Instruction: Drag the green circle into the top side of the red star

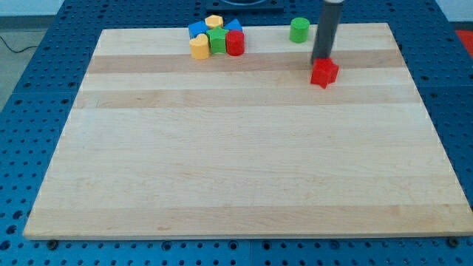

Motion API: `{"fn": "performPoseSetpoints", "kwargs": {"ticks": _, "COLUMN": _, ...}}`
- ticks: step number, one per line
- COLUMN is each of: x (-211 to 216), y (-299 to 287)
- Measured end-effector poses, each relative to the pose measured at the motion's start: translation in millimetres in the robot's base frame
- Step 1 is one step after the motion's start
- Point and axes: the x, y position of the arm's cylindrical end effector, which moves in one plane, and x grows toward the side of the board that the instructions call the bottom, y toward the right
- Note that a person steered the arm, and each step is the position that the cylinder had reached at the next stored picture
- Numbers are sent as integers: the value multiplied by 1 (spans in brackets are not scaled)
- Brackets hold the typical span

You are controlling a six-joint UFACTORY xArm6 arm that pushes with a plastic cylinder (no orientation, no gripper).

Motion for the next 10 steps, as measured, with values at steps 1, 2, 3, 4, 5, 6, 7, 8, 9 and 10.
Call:
{"fn": "performPoseSetpoints", "kwargs": {"ticks": 1, "x": 40, "y": -41}}
{"fn": "performPoseSetpoints", "kwargs": {"ticks": 2, "x": 32, "y": -42}}
{"fn": "performPoseSetpoints", "kwargs": {"ticks": 3, "x": 0, "y": -61}}
{"fn": "performPoseSetpoints", "kwargs": {"ticks": 4, "x": -34, "y": -86}}
{"fn": "performPoseSetpoints", "kwargs": {"ticks": 5, "x": -61, "y": -106}}
{"fn": "performPoseSetpoints", "kwargs": {"ticks": 6, "x": -88, "y": -106}}
{"fn": "performPoseSetpoints", "kwargs": {"ticks": 7, "x": -119, "y": -106}}
{"fn": "performPoseSetpoints", "kwargs": {"ticks": 8, "x": -127, "y": -97}}
{"fn": "performPoseSetpoints", "kwargs": {"ticks": 9, "x": -126, "y": -63}}
{"fn": "performPoseSetpoints", "kwargs": {"ticks": 10, "x": -122, "y": -31}}
